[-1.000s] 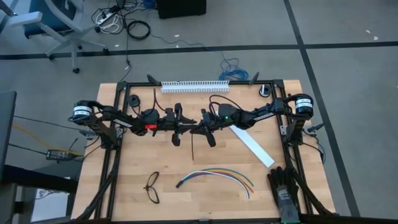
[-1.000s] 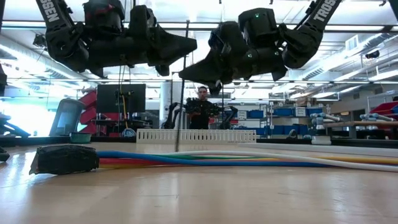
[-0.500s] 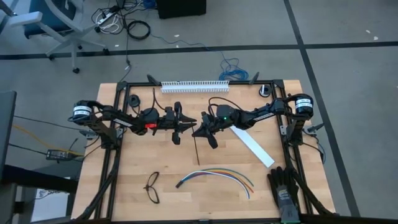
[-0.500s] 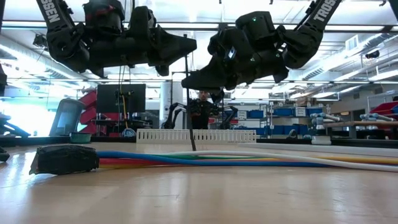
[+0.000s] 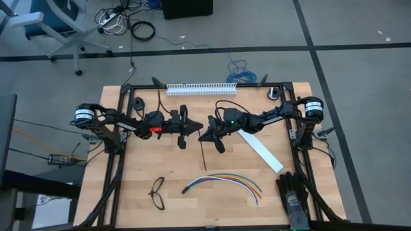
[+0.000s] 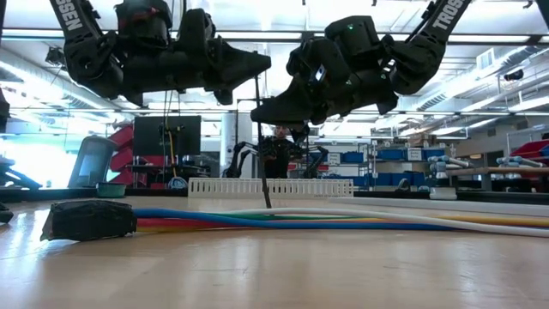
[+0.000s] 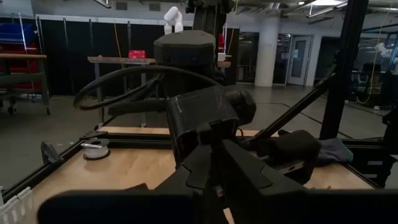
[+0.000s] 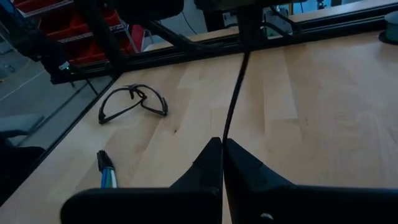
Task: Ziptie cables
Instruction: Wrap the zip tie around the cable wires
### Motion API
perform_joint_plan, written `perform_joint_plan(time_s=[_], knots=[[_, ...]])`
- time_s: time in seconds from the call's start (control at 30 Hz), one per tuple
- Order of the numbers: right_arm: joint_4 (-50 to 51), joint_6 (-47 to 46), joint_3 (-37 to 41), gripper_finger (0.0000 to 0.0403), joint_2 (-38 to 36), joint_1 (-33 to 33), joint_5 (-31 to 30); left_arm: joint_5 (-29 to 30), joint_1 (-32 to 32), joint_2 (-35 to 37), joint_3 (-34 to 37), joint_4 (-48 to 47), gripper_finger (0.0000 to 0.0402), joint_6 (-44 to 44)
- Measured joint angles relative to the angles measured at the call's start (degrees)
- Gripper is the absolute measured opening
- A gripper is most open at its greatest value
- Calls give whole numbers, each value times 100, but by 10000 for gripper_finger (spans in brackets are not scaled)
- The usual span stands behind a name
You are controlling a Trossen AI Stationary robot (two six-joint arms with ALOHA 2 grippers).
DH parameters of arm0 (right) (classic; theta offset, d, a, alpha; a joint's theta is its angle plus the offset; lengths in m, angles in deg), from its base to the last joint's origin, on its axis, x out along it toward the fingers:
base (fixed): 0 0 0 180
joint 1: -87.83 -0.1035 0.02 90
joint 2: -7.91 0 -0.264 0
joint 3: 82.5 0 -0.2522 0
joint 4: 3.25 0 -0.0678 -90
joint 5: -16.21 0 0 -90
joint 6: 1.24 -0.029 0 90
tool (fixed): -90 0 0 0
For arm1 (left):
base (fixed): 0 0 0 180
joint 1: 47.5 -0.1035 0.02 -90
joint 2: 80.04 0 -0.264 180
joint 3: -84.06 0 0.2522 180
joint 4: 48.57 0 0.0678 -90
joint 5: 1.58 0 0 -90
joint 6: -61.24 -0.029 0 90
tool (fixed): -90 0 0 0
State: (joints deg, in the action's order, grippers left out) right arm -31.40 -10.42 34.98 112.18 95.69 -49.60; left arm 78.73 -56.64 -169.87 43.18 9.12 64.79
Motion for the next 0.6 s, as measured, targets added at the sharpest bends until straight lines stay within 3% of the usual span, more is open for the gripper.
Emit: perform_joint_plan(time_s=[0.17, 0.43, 0.6], knots=[[16, 9, 0, 0, 0, 0, -6, 2, 0, 0, 0, -16, 7, -36], [268, 178, -9, 1, -4, 0, -24, -4, 4, -2, 2, -76, 3, -46], [420, 565, 0, 29, -2, -31, -10, 4, 0, -2, 2, -147, 2, -24]])
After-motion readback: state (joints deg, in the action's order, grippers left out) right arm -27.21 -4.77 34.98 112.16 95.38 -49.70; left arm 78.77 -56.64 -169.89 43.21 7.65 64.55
